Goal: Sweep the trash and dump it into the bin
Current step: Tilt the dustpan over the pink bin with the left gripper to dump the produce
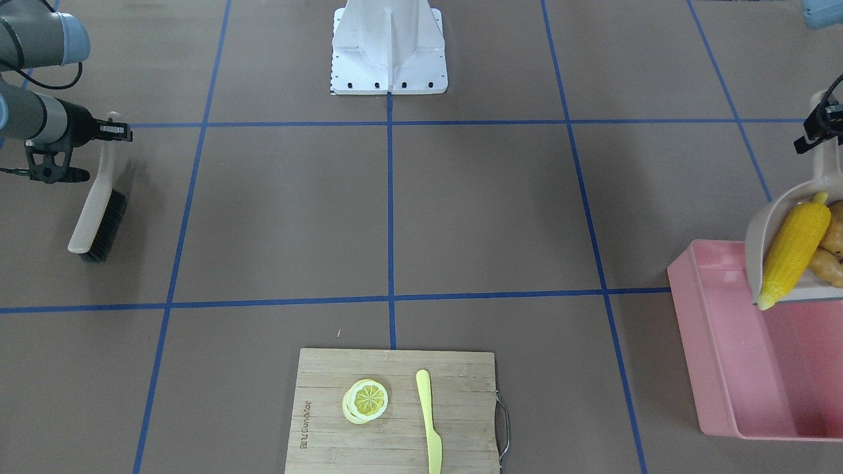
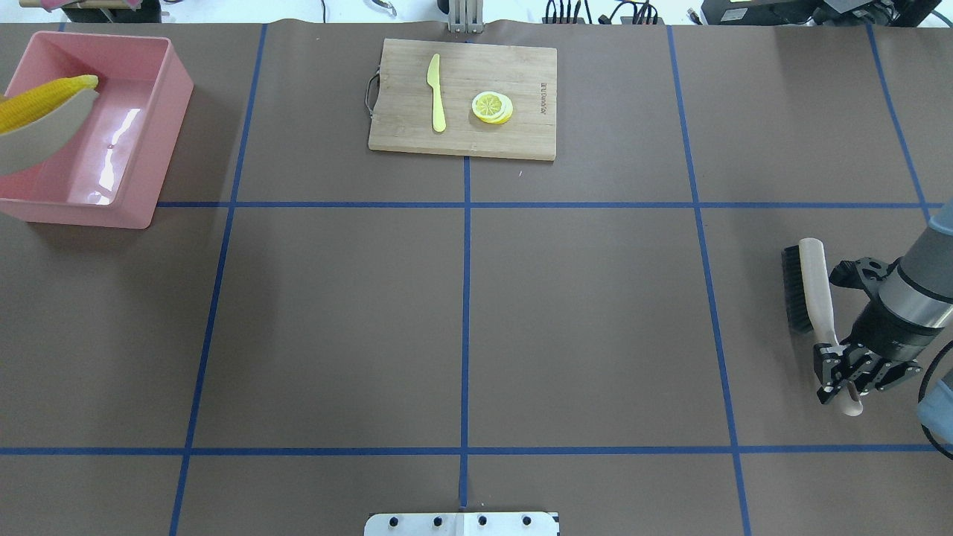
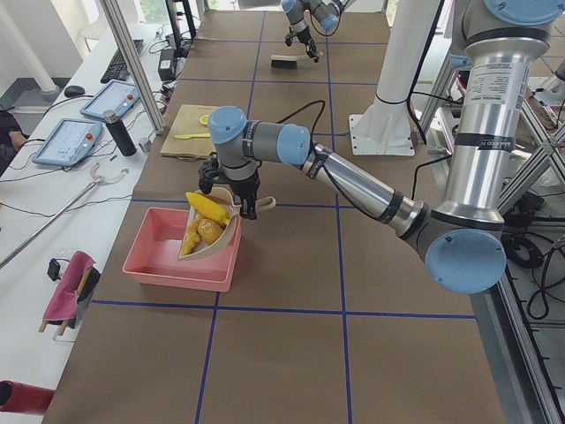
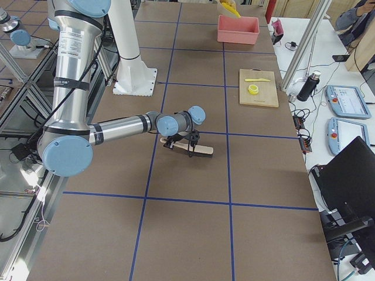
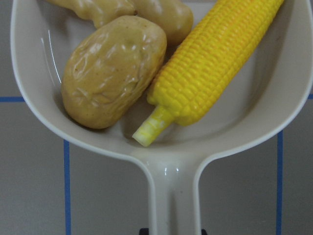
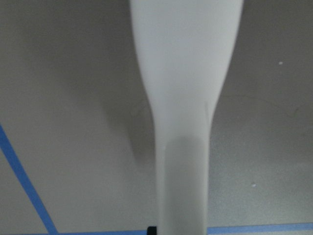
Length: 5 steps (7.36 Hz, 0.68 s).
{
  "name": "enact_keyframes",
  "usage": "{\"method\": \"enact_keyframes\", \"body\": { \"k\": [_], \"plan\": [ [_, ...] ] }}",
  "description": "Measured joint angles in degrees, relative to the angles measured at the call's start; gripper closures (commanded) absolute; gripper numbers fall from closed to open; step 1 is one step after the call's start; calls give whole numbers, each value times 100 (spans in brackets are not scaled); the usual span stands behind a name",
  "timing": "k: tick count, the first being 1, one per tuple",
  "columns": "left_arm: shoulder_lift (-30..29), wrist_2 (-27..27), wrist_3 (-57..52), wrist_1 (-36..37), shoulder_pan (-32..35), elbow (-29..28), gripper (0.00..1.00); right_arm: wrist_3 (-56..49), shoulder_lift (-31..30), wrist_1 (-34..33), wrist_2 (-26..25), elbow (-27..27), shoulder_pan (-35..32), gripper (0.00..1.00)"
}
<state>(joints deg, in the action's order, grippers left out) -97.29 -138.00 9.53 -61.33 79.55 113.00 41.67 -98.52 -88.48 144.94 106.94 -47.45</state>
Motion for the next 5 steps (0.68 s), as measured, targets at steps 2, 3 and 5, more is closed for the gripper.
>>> {"method": "enact_keyframes", "body": {
  "k": [2, 3, 5],
  "plan": [
    [-352, -180, -277, 800, -39, -230, 100, 0, 1, -25, -8, -11, 5, 64],
    [-536, -220, -432, 1097, -50, -362, 100, 0, 7, -70, -9, -11, 3, 46],
    [-943, -249, -901, 1753, -51, -759, 100, -8, 15, -117, -17, 1, -3, 15]
  ]
}}
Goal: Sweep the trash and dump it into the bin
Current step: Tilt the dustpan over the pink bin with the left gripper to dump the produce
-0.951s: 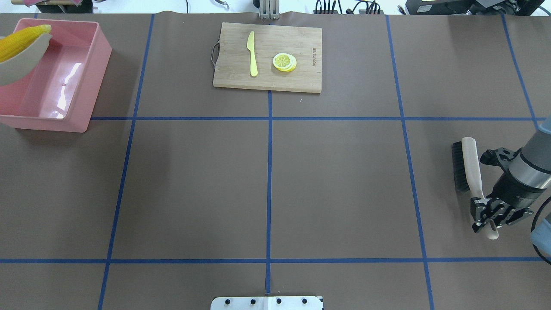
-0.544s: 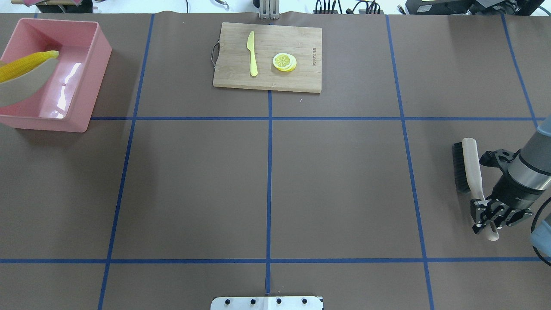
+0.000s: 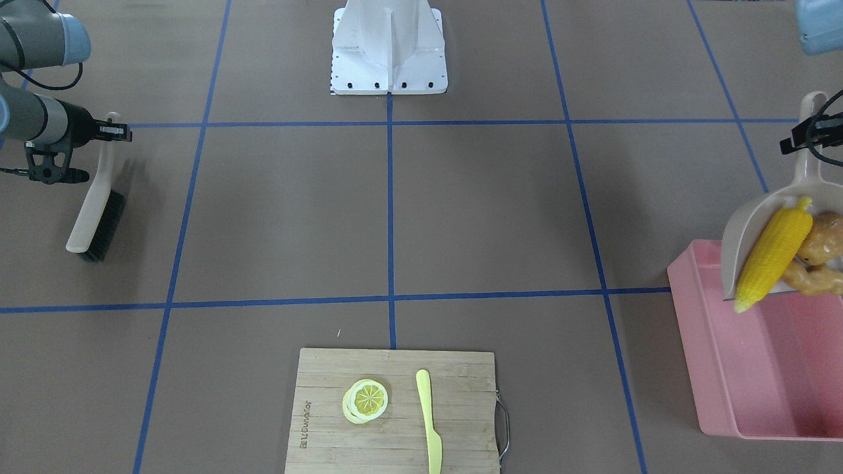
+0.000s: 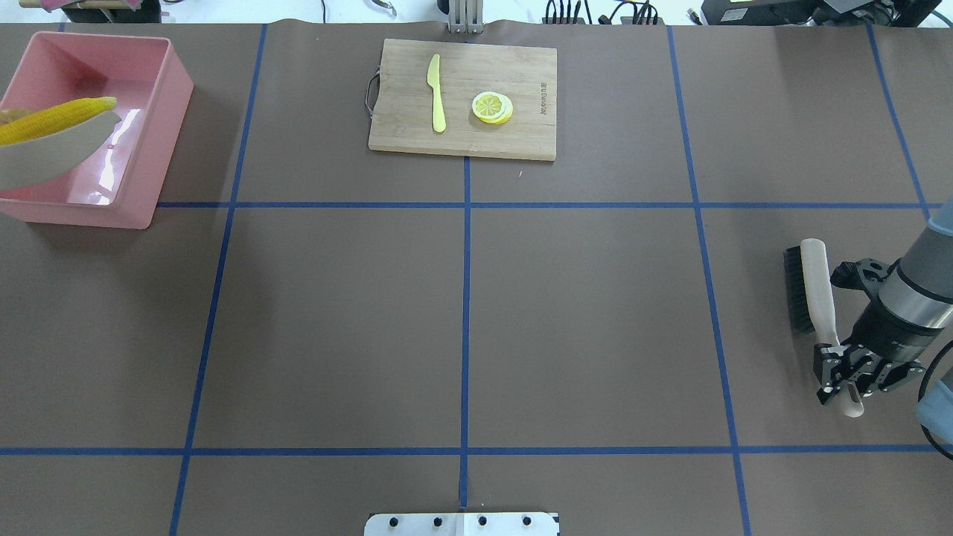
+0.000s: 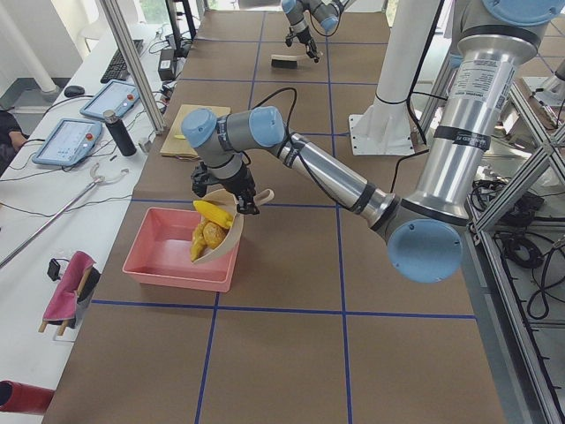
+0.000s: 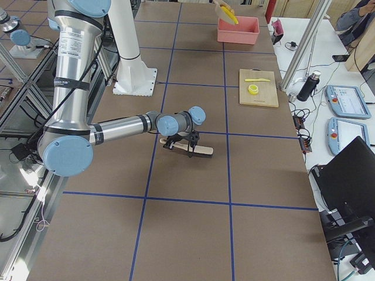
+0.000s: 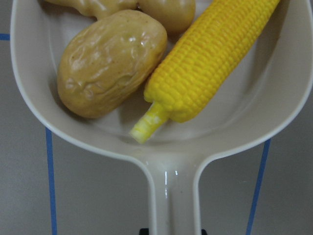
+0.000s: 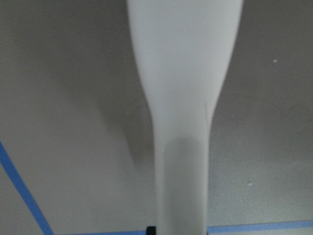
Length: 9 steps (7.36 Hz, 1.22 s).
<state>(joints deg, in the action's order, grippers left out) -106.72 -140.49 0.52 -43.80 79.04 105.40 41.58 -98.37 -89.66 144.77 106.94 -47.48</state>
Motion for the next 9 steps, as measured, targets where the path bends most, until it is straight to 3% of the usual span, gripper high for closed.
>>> {"method": "enact_keyframes", "body": {
  "k": [2, 6, 9],
  "plan": [
    [-352, 0, -786, 625, 32, -520, 100, -34, 2, -7, -23, 8, -5, 1],
    [-1246, 84, -2117, 1803, 130, -1655, 100, -92, 2, -8, -28, 11, -54, 0],
    [-1467, 281, -2416, 2056, 220, -1984, 100, -246, 10, -15, -34, 25, -342, 0]
  ]
}}
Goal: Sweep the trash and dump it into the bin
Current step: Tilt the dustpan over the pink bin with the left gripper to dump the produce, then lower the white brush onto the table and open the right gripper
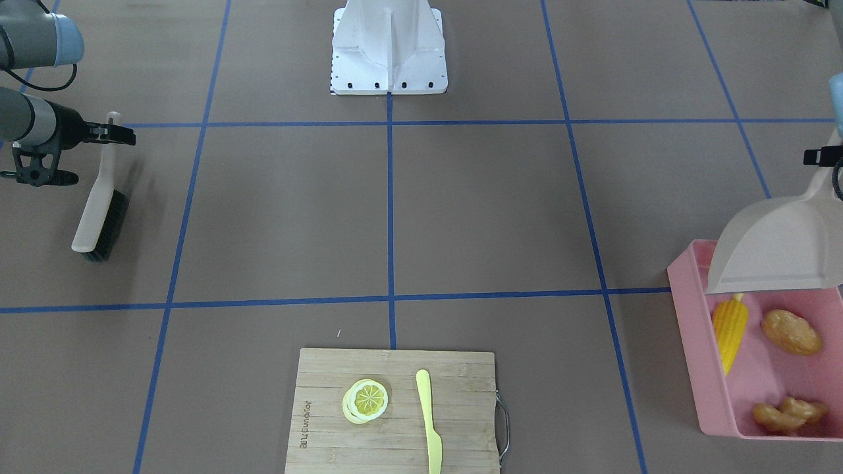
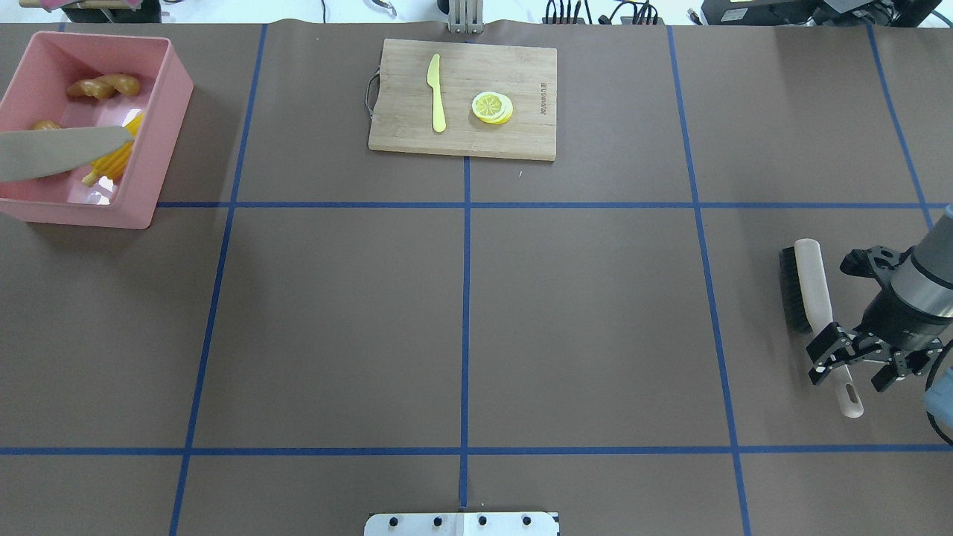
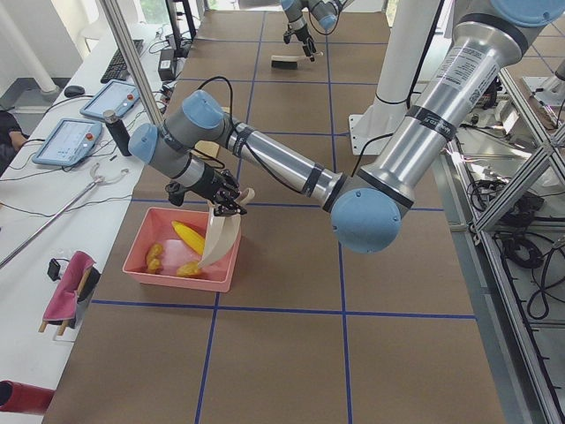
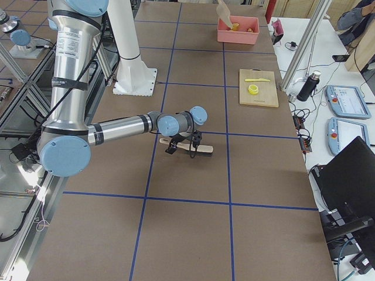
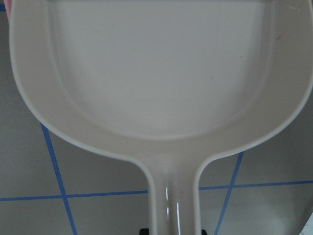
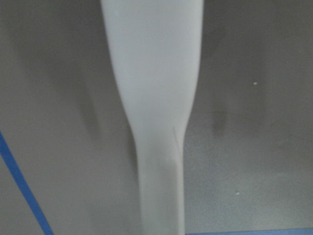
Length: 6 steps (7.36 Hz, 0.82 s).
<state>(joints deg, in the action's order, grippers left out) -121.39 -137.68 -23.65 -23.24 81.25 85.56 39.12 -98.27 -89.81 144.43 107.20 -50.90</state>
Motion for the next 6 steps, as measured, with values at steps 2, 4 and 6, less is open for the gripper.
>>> {"method": "enact_keyframes", "body": {
  "k": [2, 4, 6],
  "plan": [
    [-41, 44, -15, -52, 263, -102, 100, -91, 7, -8, -1, 86, -488, 0],
    [-165, 59, -10, -52, 753, -63, 100, -741, 15, -10, -273, 132, -1371, 0],
    [-239, 46, 79, -88, 1174, 169, 100, -2285, 27, -31, -951, 7, -2394, 0]
  ]
}}
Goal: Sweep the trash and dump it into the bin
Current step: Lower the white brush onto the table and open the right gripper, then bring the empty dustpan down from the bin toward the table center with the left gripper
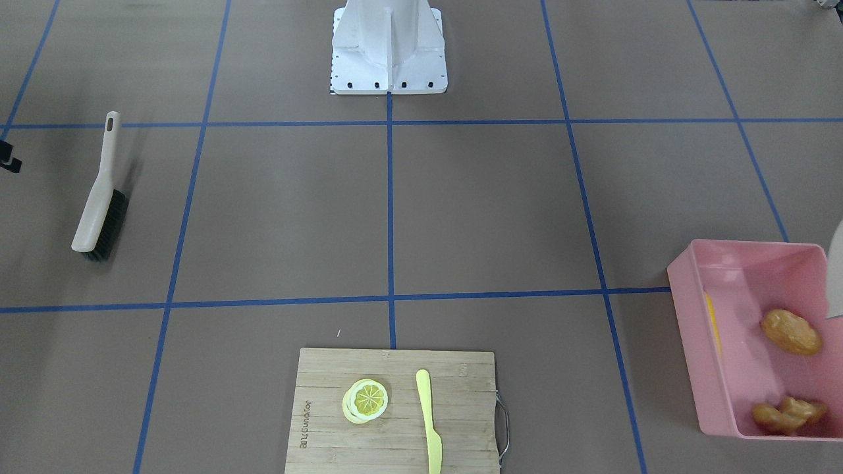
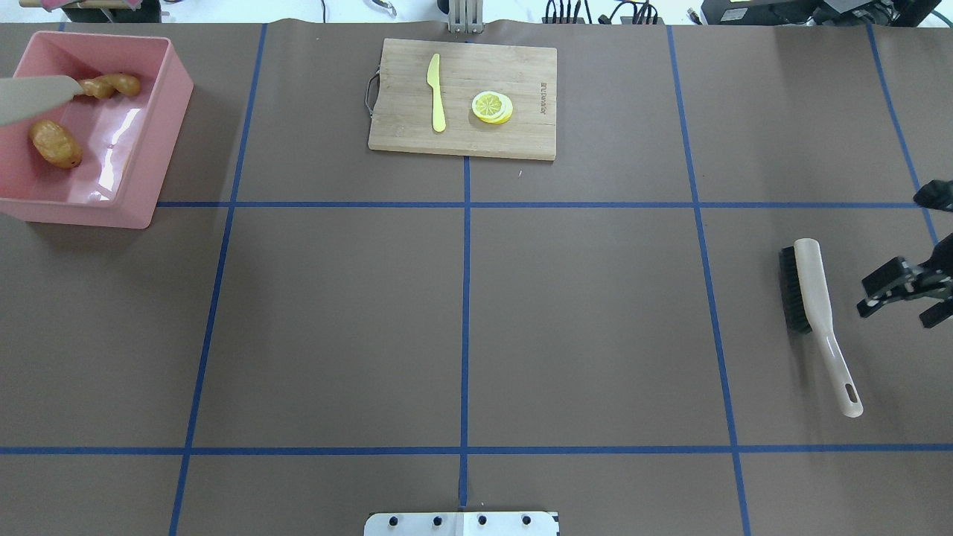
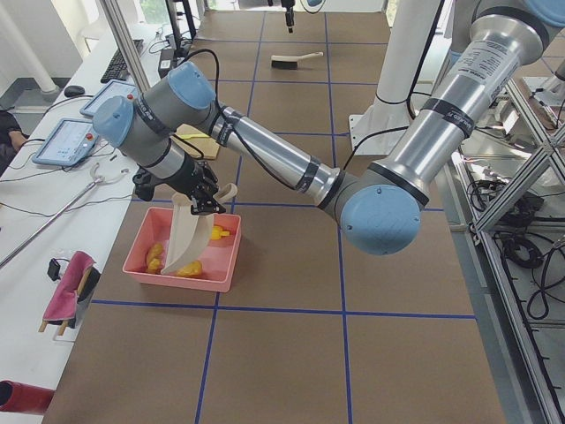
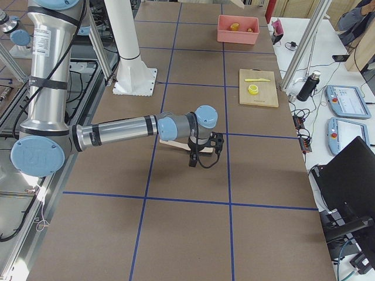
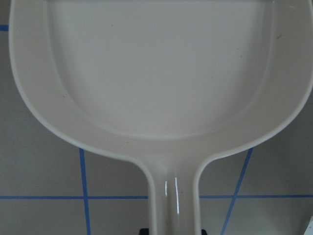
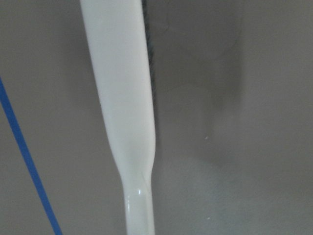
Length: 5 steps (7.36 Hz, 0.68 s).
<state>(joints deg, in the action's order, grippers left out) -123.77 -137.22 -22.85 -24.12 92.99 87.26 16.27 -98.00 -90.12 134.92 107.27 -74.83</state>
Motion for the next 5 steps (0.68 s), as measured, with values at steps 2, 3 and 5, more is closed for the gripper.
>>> {"method": "enact_keyframes", "body": {
  "k": [2, 3, 5],
  "plan": [
    [72, -28, 746, -766, 93, 204, 100, -1462, 52, -46, -534, -441, -791, 0],
    [150, -26, 1135, -1310, 77, 333, 100, -1805, 69, -53, -604, -614, -978, 0],
    [334, 34, 1755, -2468, -90, 664, 100, -1993, 87, -58, -636, -721, -1081, 0]
  ]
}}
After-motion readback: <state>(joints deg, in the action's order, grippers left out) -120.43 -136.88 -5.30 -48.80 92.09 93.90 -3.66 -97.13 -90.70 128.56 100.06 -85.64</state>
